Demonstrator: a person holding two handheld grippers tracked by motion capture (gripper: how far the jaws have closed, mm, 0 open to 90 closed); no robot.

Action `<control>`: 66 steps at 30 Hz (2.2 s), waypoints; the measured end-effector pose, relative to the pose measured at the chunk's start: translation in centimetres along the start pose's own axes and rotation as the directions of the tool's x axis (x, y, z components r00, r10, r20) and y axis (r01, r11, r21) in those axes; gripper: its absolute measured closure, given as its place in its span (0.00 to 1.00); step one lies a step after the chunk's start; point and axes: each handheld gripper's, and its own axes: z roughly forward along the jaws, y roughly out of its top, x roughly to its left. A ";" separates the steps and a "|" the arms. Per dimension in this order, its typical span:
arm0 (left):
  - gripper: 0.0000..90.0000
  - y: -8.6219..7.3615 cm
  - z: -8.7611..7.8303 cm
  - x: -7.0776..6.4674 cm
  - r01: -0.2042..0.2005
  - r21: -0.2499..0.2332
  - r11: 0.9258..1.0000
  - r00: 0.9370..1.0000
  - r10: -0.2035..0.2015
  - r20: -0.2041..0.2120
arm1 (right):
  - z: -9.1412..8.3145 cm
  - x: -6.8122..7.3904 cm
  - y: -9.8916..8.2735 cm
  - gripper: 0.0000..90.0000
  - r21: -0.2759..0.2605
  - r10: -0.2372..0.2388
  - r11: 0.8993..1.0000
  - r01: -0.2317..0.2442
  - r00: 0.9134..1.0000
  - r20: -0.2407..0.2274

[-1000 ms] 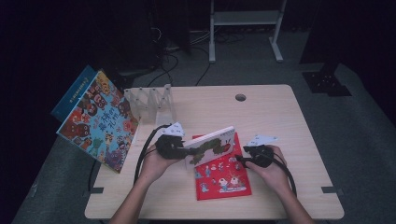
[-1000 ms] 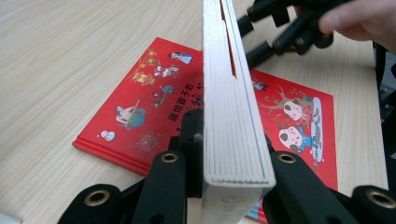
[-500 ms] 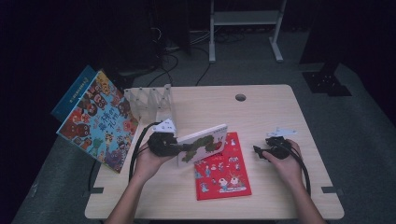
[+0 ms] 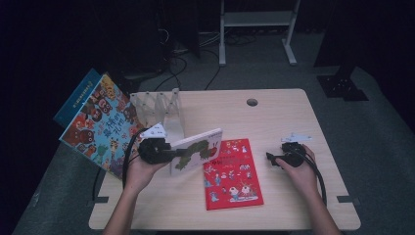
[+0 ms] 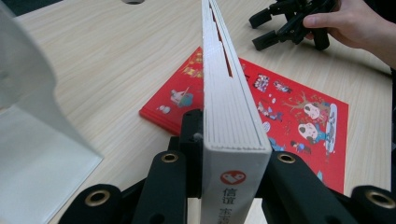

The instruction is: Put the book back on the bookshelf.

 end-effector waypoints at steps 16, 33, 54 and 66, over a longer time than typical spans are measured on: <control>0.84 -2.0 -6.0 1.4 0.062 -0.056 0.997 0.995 -0.066 -0.070 | 0.1 0.1 0.0 0.22 0.000 0.009 1.000 -0.009 1.000 0.009; 0.84 -4.9 -9.7 3.3 0.128 -0.116 0.985 0.970 -0.149 -0.192 | 0.1 0.1 0.1 0.23 0.000 0.014 1.000 -0.014 1.000 0.014; 0.84 -3.2 -5.3 6.7 0.147 -0.207 0.967 0.931 -0.206 -0.302 | 0.1 0.1 0.1 0.23 -0.001 0.012 1.000 -0.012 1.000 0.014; 0.83 -2.9 -3.0 8.2 0.147 -0.222 0.964 0.905 -0.222 -0.363 | 0.1 0.0 0.1 0.23 -0.002 0.011 1.000 -0.011 1.000 0.015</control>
